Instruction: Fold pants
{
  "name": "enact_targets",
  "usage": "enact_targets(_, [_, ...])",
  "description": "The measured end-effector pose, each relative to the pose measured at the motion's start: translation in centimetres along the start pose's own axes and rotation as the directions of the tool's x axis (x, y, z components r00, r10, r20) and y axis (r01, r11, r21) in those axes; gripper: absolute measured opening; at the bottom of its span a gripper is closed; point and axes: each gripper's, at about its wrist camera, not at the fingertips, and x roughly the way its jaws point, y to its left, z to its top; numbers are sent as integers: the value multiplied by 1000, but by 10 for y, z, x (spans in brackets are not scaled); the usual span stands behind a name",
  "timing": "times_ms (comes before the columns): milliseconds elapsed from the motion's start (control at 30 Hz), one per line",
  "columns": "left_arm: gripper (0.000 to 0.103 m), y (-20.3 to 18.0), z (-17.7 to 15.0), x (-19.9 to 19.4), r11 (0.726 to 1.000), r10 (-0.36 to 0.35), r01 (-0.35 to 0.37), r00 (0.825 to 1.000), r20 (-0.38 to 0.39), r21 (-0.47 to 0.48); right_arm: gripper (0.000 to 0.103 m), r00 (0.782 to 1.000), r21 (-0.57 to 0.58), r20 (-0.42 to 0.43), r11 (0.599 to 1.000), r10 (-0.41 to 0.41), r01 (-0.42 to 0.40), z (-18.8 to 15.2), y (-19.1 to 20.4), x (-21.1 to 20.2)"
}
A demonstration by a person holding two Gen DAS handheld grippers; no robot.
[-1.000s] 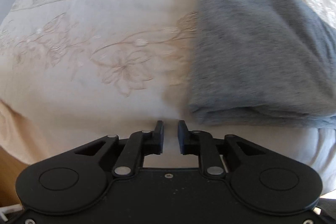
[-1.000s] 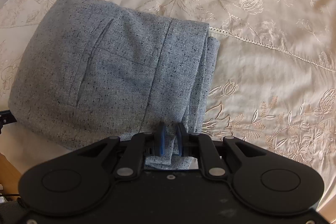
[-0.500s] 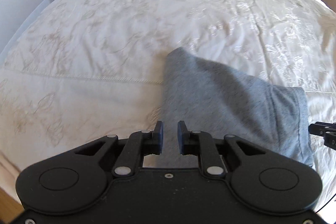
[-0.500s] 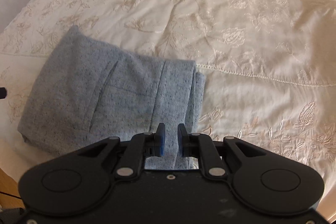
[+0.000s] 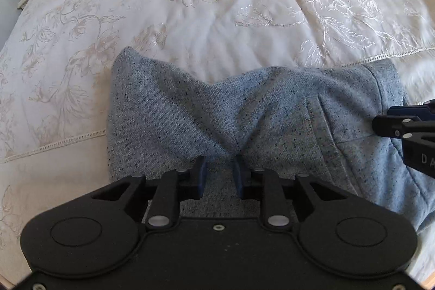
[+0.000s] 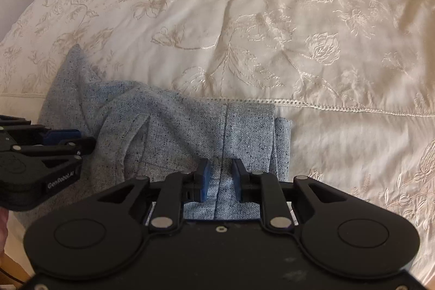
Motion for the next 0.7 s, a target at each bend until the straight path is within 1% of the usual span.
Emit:
enact_targets(67, [32,1,2,-1,1000,-4,4,1000,-7,-5,20,1000,-46,3,999,-18,18,-2,7,5])
enact_targets(133, [32,3,7,2,1000,-15,14,1000,-28,-25,23,999,-84,8,996,-41,41,-5,14,8])
enact_targets(267, [30,6,13,6,998,-40,38,998,-52,-45,25,995,-105,34,990,-93,96,-12,26,12])
enact_targets(433, [30,7,12,5,997,-52,49,997,-56,-51,27,988,-118,55,982,-144,150,-17,37,13])
enact_targets(567, [31,12,17,-10,994,-66,59,996,-66,-96,26,989,-126,55,981,-140,146,-16,35,7])
enact_targets(633, [31,13,17,-22,990,-97,92,994,-48,-110,27,993,-117,25,986,-118,120,-13,30,0])
enact_targets(700, [33,9,13,-34,988,-121,119,993,-17,-100,27,996,-86,-17,992,-90,88,-12,24,-8])
